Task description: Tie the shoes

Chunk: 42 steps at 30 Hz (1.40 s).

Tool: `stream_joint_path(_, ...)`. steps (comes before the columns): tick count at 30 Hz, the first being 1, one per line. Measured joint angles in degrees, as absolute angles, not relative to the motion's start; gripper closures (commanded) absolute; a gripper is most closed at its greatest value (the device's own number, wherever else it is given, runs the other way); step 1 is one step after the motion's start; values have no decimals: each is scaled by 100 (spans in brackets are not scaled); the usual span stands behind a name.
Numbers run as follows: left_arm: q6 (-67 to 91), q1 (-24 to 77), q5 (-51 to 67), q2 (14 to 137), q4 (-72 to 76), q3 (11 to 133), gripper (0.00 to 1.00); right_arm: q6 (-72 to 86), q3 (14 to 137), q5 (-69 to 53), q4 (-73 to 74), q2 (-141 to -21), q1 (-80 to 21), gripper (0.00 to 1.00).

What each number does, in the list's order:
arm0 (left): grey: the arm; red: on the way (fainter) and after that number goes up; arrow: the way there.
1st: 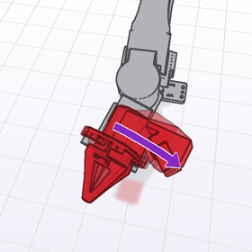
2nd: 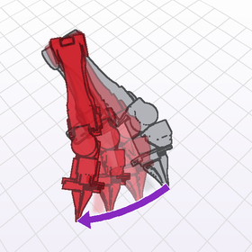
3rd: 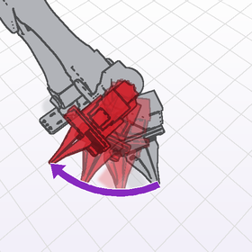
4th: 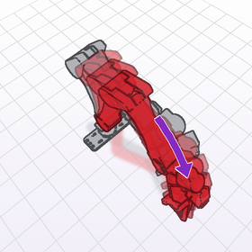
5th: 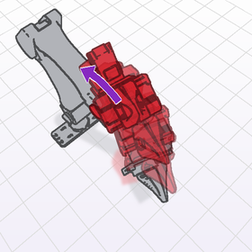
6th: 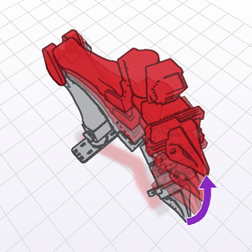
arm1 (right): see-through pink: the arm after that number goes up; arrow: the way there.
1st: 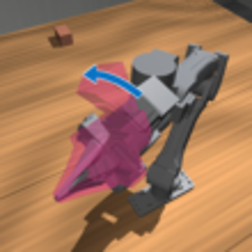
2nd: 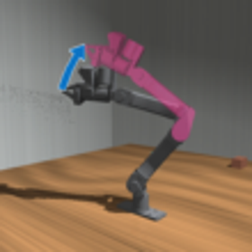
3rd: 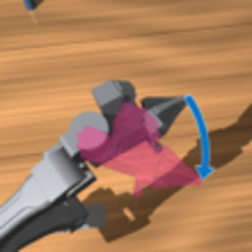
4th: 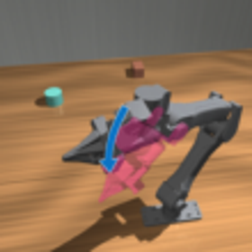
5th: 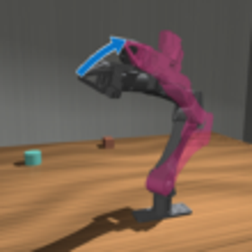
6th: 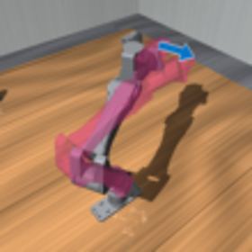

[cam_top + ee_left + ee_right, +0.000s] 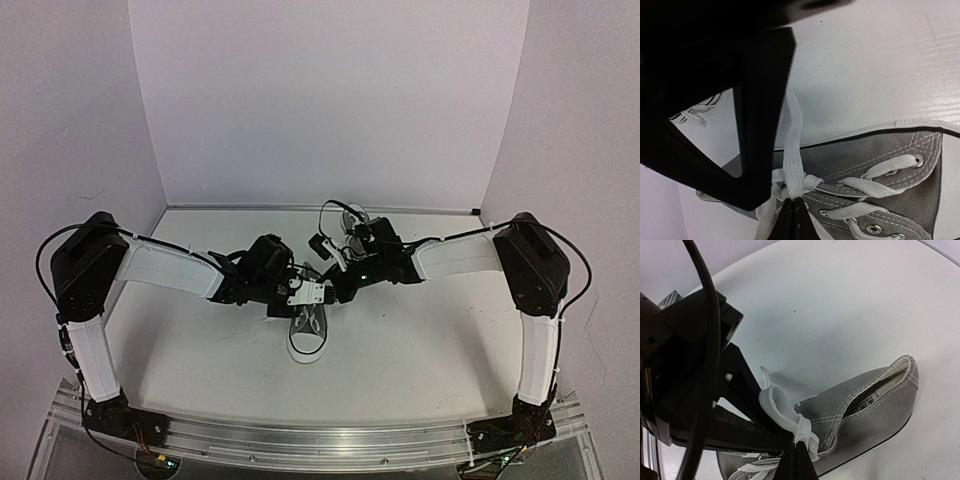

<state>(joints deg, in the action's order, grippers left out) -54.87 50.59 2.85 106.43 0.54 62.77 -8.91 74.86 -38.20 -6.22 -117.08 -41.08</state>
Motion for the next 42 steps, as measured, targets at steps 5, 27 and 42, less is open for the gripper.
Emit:
stream_joint_path(5, -5160, 5059, 281, 10648, 332, 6276, 100, -882, 7485, -3818, -634, -11708, -4102, 100)
stream_joint_path(27, -4539, 5146, -181, 10815, 1356, 5835, 100, -826, 7485, -3685, -644, -11708, -4038, 100)
stream_joint_path(42, -4167, 5133, -504, 10812, 1919, 5599, 100, -790, 7485, -3727, -655, -11708, -4025, 100)
